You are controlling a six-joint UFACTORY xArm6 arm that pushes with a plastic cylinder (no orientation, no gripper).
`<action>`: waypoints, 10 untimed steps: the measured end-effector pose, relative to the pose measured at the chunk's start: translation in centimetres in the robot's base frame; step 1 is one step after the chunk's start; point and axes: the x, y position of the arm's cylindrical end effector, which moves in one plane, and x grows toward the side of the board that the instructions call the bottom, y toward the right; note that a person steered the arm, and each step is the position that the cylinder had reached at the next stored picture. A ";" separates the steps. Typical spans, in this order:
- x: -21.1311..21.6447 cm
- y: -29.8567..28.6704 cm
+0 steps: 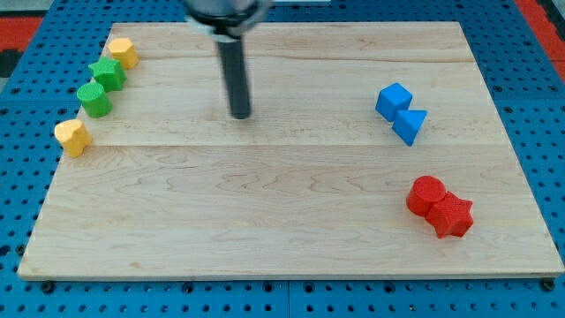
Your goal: Slide the cube to the left of the triangle
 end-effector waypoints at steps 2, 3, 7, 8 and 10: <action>-5.6 10.8; -8.1 18.1; -1.3 16.8; -3.9 17.1; -1.7 14.6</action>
